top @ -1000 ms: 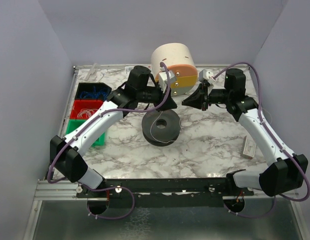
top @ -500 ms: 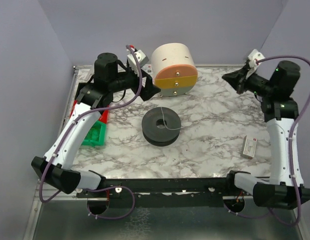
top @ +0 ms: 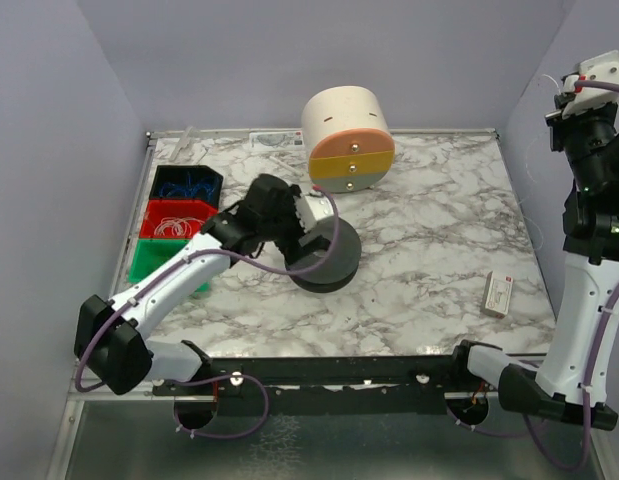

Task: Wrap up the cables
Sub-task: Adjust the cable at the center of the board, then pick up the cable reel from the center of the board.

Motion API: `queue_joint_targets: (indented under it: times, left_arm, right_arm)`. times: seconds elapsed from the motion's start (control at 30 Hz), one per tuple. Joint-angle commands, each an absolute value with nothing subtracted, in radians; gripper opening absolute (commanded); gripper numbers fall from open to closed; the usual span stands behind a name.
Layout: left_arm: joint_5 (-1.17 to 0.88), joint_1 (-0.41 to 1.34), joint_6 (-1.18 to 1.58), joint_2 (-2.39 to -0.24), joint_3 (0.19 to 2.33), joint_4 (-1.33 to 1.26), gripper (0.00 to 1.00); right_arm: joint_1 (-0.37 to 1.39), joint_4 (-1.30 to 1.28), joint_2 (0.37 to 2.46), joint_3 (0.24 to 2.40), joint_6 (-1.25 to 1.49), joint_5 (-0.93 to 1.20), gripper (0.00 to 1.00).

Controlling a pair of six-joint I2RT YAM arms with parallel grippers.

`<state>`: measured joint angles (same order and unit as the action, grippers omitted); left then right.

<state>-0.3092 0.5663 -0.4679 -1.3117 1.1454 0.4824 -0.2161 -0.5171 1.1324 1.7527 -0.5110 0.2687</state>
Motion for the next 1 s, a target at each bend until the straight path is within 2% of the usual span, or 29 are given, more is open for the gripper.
queue_joint_targets:
  times: [0.0, 0.17, 0.37, 0.57, 0.7, 0.97]
  left_arm:
    - [-0.098, 0.804, -0.655, -1.297, 1.073, 0.486, 0.99]
    - [-0.016, 0.944, -0.698, -1.313, 1.03, 0.478, 0.99]
    - [0.216, 1.051, -0.714, -1.328, 0.886, 0.276, 0.99]
    - [0.245, 1.095, -0.754, -1.325, 0.793, 0.217, 0.99]
    - [0.247, 1.117, -0.765, -1.341, 0.762, 0.213, 0.99]
    - [0.336, 1.129, -0.765, -1.386, 0.687, 0.048, 0.99]
  right_arm:
    - [-0.22, -0.575, 1.157, 1.728, -0.492, 0.244, 0.0]
    - [-0.22, -0.483, 1.107, 1.467, -0.363, 0.66, 0.01]
    - [-0.219, -0.322, 1.118, 1.288, -0.223, 0.91, 0.0]
    - [-0.209, -0.256, 1.141, 1.179, -0.192, 1.032, 0.01]
    - [-0.192, -0.214, 1.142, 1.121, -0.186, 1.038, 0.0]
    - [-0.189, -0.23, 1.142, 1.095, -0.207, 1.045, 0.01]
